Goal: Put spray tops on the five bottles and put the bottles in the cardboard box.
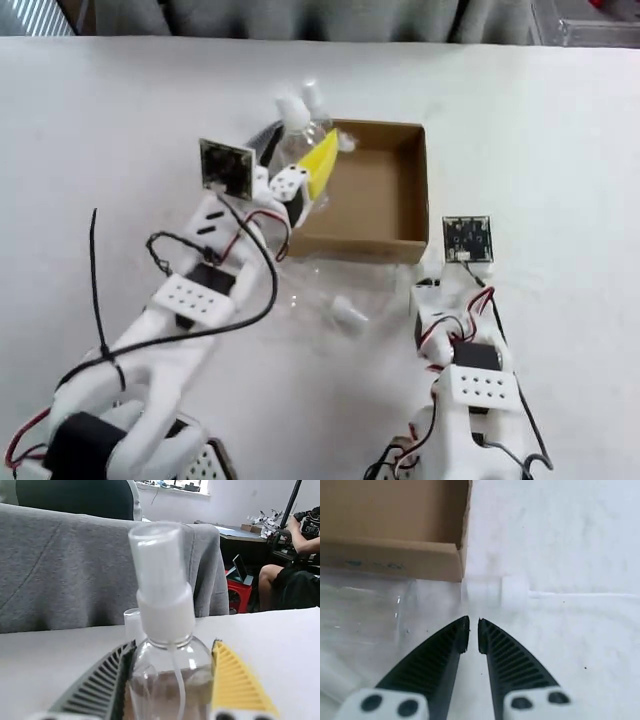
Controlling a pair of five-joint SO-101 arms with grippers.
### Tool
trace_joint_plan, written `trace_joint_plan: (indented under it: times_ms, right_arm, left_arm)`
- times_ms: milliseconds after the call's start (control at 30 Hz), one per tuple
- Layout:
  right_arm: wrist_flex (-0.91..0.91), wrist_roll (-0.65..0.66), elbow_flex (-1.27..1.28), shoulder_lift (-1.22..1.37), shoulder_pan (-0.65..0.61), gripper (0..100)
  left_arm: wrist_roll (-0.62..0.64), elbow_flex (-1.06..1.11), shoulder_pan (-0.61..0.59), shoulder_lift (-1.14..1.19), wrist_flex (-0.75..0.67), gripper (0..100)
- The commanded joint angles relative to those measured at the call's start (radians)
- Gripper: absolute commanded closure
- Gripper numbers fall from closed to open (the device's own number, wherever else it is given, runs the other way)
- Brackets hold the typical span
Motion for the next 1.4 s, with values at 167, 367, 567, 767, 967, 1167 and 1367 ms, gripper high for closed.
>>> trace_joint_plan:
  times_ms: [167, 367, 567, 767, 967, 1167, 1367]
  right_arm:
    - [-0.074, 0.015, 0.029, -0.021, -0.031, 98.2]
    - [-0.071, 0.015, 0.029, -0.021, -0.033, 98.2]
    - [-0.071, 0.015, 0.029, -0.016, -0.033, 98.2]
    - [-0.071, 0.015, 0.029, -0.015, -0.033, 98.2]
    - [-0.07, 0.015, 0.031, -0.015, -0.033, 98.2]
    - [-0.067, 0.015, 0.031, -0.015, -0.033, 98.2]
    - [-0.067, 0.015, 0.031, -0.013, -0.033, 98.2]
  left_arm:
    - [0.002, -0.094, 0.005, 0.137, -0.04, 95]
    - [0.002, -0.103, -0.005, 0.278, -0.178, 95]
    - [0.002, -0.104, -0.001, 0.41, -0.376, 95]
    - [0.0, -0.104, -0.001, 0.443, -0.402, 95]
    - [-0.114, -0.101, -0.005, 0.449, -0.399, 95]
    - [-0.14, -0.095, -0.031, 0.449, -0.397, 95]
    - [-0.14, -0.097, -0.051, 0.449, -0.404, 98]
